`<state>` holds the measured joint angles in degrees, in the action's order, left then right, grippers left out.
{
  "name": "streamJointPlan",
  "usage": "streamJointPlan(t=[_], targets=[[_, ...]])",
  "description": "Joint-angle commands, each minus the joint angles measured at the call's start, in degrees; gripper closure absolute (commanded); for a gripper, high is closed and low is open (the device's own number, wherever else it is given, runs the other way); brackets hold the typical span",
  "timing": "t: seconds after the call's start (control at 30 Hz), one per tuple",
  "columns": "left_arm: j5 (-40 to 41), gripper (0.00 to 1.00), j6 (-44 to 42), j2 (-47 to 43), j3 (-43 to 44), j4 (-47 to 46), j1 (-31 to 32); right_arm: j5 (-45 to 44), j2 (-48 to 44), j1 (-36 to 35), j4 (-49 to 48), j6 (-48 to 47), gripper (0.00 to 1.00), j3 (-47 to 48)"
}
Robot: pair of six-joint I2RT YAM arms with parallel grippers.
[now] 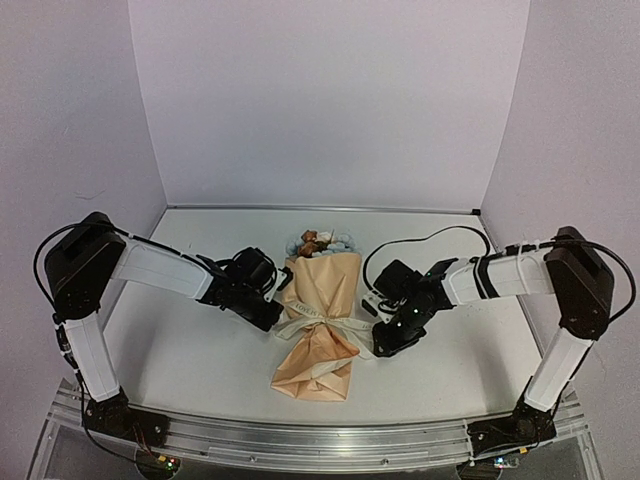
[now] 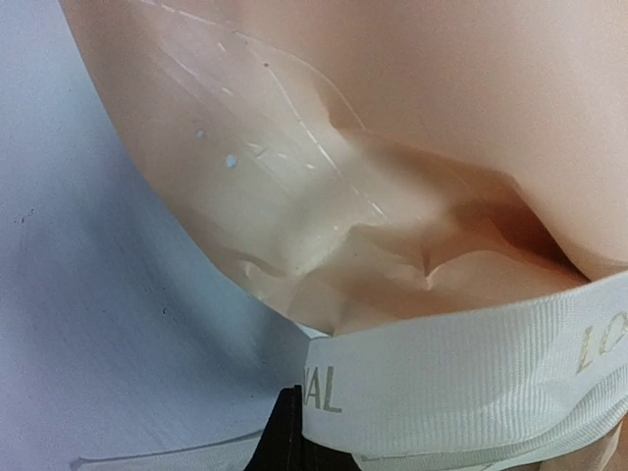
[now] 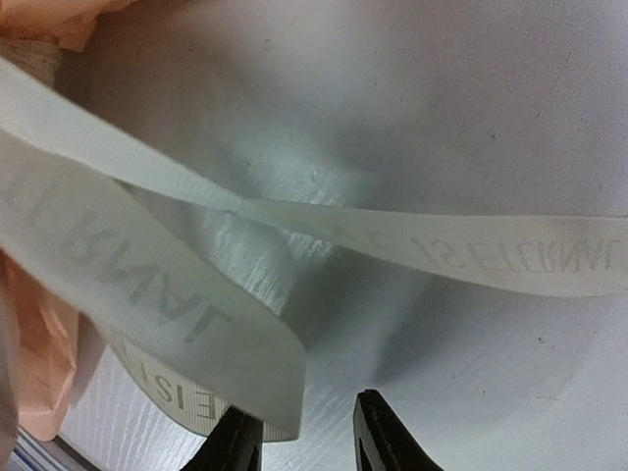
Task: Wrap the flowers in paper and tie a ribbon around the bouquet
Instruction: Tie the ribbon around the folded bouquet.
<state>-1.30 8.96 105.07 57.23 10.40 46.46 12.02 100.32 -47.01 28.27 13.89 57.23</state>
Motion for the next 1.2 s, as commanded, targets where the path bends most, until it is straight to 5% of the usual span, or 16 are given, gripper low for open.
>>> streamJointPlan(t=[0.0,0.23,0.37,0.73,1.03,1.17], targets=[[0.75,1.00,0.75,-2.81,-1.11,-2.60,0.13,-5.14,1.72,-0.98,-1.16,2.42,0.69,1.57],[0.76,1.00,2.35,-4.54,-2.20,-3.17,0.13,-8.66,1.90,-1.58,-2.77,7.41,0.76,0.92],[3.13,1.00,4.05,-5.36,-2.47,-3.51,0.13,-9.42,1.79,-1.58,-2.78,11.39,1.00,1.10],[8.50,1.00,8.59,-11.43,-5.25,-5.00,0.13,-15.29,-4.07,-1.55,1.65,18.80,1.00,-0.44],[-0.21,1.00,5.11,-9.00,-5.77,-8.92,0.13,-14.61,-2.86,-1.59,1.97,19.94,1.00,1.08],[-0.38,0.89,5.89,-6.33,-5.30,-9.87,0.13,-14.74,-2.88,-1.56,2.14,19.86,1.00,1.30]])
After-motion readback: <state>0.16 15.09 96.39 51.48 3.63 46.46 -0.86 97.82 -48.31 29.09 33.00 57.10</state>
